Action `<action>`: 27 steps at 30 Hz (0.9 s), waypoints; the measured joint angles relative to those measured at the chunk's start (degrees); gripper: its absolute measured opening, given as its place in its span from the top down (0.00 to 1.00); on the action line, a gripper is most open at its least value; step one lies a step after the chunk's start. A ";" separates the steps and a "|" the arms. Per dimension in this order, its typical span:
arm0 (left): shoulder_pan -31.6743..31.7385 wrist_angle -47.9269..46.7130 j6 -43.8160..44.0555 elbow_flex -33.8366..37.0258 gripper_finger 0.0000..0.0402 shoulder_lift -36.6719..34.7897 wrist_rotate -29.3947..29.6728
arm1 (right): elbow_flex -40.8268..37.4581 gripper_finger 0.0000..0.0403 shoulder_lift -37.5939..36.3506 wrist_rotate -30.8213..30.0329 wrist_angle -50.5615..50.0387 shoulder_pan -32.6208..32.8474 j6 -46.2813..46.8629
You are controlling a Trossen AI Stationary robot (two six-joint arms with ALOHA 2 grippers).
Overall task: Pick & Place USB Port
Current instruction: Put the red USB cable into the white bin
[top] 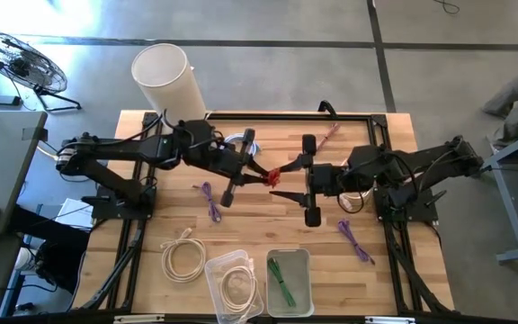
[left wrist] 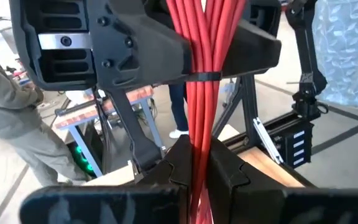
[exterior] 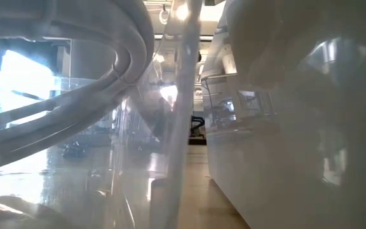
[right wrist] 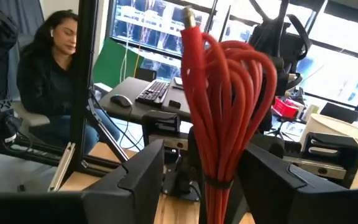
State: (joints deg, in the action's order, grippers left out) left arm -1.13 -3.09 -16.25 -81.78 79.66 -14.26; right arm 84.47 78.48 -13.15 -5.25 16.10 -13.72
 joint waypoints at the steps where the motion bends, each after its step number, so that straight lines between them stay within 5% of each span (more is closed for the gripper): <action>1: 0.00 -0.05 0.00 0.00 0.96 0.00 0.15 | 0.00 0.55 0.00 0.04 -0.04 -0.06 0.03; 11: 0.02 -0.43 0.02 0.01 0.96 0.44 0.64 | 0.04 0.94 -0.02 0.78 -2.50 -1.97 0.73; 16: -0.02 -0.46 -0.03 0.04 0.95 0.44 0.23 | 0.04 0.94 -0.02 6.08 -1.56 -2.72 3.06; 27: 0.00 0.52 -2.80 0.02 0.71 0.43 1.33 | 0.02 0.94 -1.98 4.42 -4.24 -0.47 1.01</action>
State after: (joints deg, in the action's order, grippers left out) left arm -1.13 -2.57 -19.05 -81.76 80.09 -12.92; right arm 84.49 76.49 -8.73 -9.50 15.64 -12.71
